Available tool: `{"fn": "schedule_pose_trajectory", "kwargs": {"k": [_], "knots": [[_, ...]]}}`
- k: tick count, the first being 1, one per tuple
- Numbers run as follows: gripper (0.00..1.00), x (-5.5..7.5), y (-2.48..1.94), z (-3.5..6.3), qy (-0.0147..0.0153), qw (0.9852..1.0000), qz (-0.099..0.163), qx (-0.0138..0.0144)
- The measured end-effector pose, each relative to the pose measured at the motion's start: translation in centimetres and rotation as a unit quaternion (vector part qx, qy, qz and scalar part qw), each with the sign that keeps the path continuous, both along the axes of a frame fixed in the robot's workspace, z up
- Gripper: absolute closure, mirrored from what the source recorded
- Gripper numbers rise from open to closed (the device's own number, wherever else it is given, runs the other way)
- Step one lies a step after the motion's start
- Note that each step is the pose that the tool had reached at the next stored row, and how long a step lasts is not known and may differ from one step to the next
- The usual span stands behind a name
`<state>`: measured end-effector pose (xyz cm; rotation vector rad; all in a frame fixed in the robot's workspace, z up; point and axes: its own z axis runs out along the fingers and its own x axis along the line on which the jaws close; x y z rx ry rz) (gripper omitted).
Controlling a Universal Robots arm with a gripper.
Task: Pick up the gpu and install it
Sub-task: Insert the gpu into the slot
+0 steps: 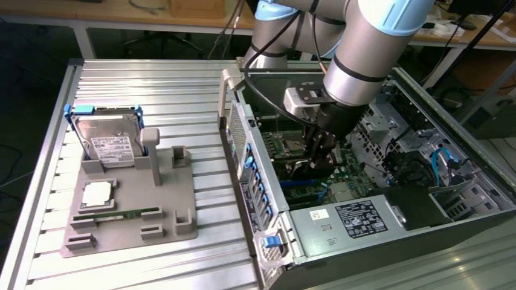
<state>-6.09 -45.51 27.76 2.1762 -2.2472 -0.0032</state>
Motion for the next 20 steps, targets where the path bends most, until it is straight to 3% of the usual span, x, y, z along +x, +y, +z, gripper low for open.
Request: {"fn": "schedule_pose_trajectory", "kwargs": {"k": [8, 16, 20], "knots": [[0.73, 0.11, 0.02, -0.38, 0.0, 1.0, 0.0, -0.0067], [0.73, 0.34, 0.07, -0.42, 0.0, 1.0, 0.0, -0.0066], [0.73, 0.33, 0.22, -0.88, -0.0003, 1.0, 0.0, -0.0068]]}}
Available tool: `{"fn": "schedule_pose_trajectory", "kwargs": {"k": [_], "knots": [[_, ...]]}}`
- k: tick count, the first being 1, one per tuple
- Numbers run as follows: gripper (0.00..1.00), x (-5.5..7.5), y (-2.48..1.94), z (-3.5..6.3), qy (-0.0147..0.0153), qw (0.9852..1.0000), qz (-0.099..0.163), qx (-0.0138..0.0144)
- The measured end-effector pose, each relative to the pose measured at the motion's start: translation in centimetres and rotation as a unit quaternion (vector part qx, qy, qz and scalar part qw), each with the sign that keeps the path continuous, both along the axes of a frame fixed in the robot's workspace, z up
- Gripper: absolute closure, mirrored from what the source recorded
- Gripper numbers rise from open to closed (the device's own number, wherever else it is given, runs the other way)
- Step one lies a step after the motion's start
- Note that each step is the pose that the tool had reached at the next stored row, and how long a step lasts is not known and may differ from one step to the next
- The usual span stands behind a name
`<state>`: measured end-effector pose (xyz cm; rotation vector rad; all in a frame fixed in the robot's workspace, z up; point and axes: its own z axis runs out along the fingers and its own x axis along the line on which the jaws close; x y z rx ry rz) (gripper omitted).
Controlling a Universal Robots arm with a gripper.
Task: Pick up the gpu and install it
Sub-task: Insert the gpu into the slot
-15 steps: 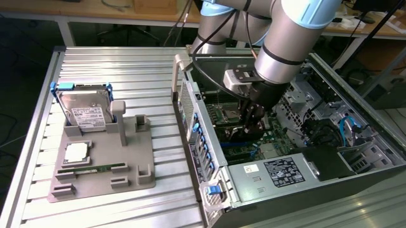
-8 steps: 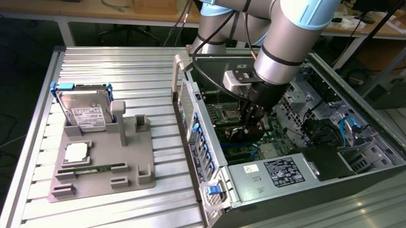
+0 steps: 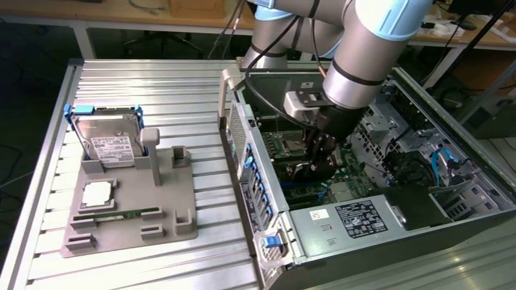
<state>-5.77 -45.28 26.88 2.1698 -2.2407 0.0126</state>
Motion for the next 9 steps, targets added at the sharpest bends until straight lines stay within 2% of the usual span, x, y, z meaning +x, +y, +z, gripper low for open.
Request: {"fn": "schedule_pose_trajectory", "kwargs": {"k": [6, 9], "knots": [[0.73, -0.28, 0.14, -0.07, 0.0, 1.0, 0.0, 0.0001], [0.73, -0.29, 0.14, 0.25, -0.0001, 1.0, 0.0, 0.0003]]}}
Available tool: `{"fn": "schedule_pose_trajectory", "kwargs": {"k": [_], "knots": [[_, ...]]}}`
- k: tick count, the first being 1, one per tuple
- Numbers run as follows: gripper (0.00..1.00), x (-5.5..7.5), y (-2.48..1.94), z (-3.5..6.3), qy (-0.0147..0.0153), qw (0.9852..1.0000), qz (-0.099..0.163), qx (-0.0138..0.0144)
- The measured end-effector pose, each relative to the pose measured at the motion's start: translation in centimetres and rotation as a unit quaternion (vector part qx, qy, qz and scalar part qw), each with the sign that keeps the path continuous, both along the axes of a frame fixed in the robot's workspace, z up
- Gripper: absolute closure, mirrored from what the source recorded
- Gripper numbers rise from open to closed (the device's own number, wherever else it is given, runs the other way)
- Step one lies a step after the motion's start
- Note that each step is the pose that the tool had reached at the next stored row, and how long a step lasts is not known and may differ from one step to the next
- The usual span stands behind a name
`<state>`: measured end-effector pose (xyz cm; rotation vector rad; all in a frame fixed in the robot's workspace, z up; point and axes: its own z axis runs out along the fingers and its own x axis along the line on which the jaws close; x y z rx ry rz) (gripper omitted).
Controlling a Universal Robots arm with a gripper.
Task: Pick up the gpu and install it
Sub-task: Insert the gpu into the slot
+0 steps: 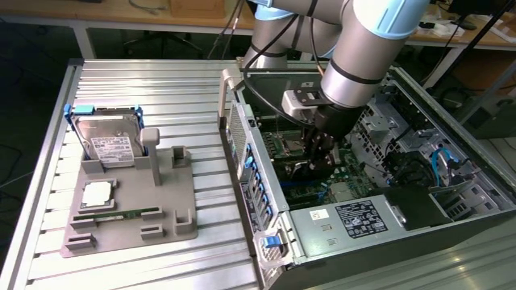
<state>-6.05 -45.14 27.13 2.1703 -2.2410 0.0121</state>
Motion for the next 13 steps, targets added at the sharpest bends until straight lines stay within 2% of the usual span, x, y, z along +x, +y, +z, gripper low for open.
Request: {"fn": "schedule_pose_trajectory", "kwargs": {"k": [9, 13], "knots": [[0.73, -0.08, 0.0, 0.03, 0.0001, 1.0, 0.0, -0.0003], [0.73, -0.09, -0.01, -0.5, 0.0, 1.0, 0.0, -0.0004]]}}
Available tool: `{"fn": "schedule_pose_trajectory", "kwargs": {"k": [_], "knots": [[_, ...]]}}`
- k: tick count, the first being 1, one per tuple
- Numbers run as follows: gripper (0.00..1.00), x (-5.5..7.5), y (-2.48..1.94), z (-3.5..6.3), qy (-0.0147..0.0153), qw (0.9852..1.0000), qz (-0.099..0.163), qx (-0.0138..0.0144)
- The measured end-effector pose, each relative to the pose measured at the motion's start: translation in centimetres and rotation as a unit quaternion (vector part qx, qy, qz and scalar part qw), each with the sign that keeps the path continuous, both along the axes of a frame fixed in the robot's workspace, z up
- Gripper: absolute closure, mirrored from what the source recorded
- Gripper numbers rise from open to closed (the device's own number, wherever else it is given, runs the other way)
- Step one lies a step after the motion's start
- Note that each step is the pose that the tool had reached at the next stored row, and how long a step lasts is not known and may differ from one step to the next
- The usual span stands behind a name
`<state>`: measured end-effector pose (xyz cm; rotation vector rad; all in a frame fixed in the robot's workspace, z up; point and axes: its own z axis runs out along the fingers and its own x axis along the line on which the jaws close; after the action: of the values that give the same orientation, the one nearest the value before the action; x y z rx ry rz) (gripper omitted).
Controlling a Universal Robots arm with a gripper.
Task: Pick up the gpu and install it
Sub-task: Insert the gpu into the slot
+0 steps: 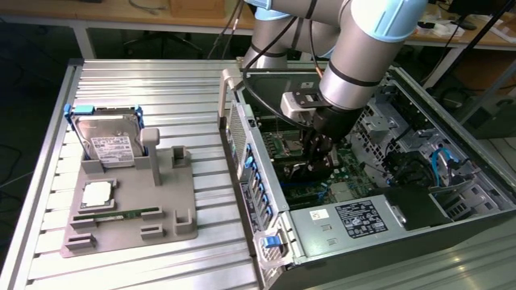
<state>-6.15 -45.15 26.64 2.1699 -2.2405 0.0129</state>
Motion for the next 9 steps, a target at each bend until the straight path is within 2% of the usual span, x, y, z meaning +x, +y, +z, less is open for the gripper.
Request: {"fn": "schedule_pose_trajectory", "kwargs": {"k": [9], "knots": [[0.73, 0.0, 0.01, -0.03, -0.0001, 1.0, 0.0, 0.0002]]}}
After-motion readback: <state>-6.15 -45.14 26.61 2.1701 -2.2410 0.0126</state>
